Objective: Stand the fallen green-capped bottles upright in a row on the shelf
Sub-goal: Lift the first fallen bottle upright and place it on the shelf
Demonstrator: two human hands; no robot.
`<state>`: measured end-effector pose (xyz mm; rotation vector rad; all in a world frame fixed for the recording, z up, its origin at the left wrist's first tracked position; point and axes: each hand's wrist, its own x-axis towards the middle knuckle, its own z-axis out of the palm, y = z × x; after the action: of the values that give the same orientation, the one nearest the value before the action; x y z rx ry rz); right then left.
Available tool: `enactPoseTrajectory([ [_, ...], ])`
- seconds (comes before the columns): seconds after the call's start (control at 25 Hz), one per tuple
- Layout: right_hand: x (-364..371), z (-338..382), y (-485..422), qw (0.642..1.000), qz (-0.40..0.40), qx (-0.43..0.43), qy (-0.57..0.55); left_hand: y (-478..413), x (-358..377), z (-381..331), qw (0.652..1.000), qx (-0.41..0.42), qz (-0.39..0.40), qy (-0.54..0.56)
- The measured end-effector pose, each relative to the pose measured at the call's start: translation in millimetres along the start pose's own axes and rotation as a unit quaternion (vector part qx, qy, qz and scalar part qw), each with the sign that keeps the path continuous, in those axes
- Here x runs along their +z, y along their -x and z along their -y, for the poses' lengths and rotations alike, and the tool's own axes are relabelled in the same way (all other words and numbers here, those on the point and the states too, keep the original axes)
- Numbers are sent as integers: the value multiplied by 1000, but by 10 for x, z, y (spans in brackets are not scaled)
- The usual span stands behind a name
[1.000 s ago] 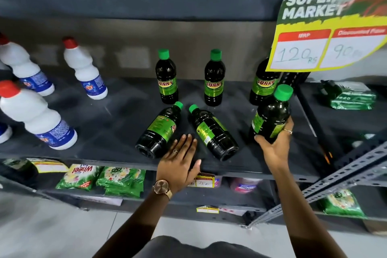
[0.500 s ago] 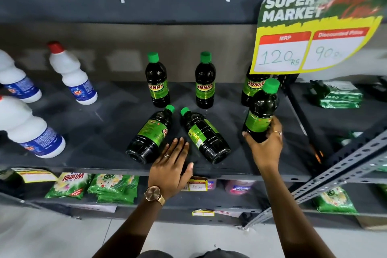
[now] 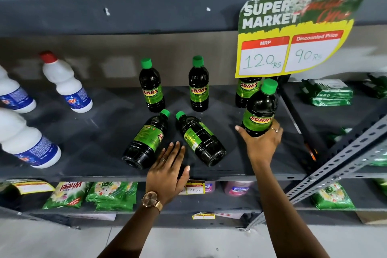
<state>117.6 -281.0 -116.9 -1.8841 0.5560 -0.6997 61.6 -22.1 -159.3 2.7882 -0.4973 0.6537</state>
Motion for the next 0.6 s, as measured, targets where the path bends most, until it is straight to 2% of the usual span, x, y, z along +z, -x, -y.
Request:
enactPoseTrajectory([
  [0.12,-161,20,-5,999,-44,-6,18,-93,-58,-69,999,32,2,18],
  [0.4,-306,-2,257,998,-1,-10,57,-45,-67,6,1000,0,19,8],
  [0.6,-650,-128,662,998,-15,-22,55,-53,-51,9,1000,5,9,12],
])
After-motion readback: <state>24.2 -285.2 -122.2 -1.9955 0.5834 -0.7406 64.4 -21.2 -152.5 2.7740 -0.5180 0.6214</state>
